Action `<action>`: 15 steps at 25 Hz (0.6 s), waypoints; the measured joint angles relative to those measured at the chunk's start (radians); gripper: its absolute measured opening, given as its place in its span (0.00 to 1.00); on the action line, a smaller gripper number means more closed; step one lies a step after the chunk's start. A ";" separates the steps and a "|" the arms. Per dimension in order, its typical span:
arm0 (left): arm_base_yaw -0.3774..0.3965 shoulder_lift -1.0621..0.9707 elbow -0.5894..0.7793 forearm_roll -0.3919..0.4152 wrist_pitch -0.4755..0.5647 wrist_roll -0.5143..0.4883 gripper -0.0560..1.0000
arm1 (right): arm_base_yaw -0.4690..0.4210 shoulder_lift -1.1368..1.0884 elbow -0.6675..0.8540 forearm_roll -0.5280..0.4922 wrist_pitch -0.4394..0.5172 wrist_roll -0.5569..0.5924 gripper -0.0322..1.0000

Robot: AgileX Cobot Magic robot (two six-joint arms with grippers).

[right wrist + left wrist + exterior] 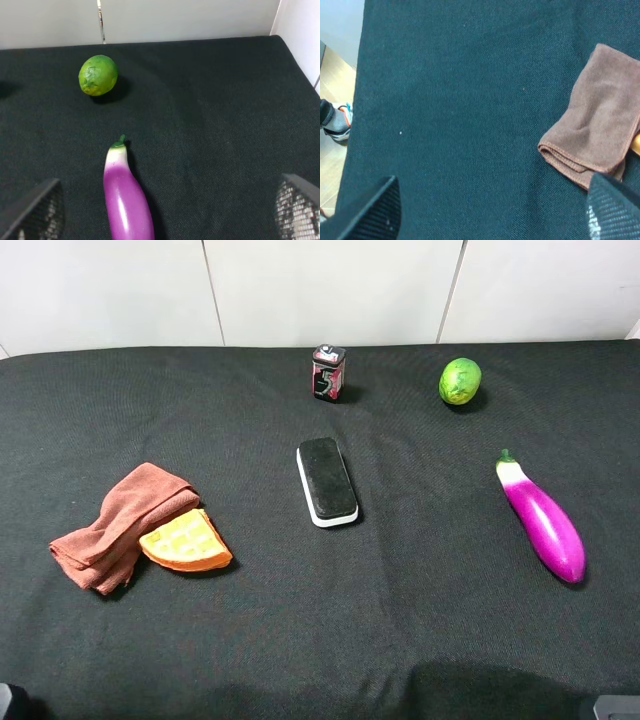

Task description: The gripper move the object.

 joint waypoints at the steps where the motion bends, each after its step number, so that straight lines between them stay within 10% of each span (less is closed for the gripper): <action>1: 0.000 -0.027 0.007 0.000 0.006 0.000 0.80 | 0.000 0.000 0.000 0.000 0.000 0.000 0.65; 15: 0.008 -0.320 0.097 -0.082 0.013 0.001 0.80 | 0.000 0.000 0.000 0.000 0.000 0.000 0.65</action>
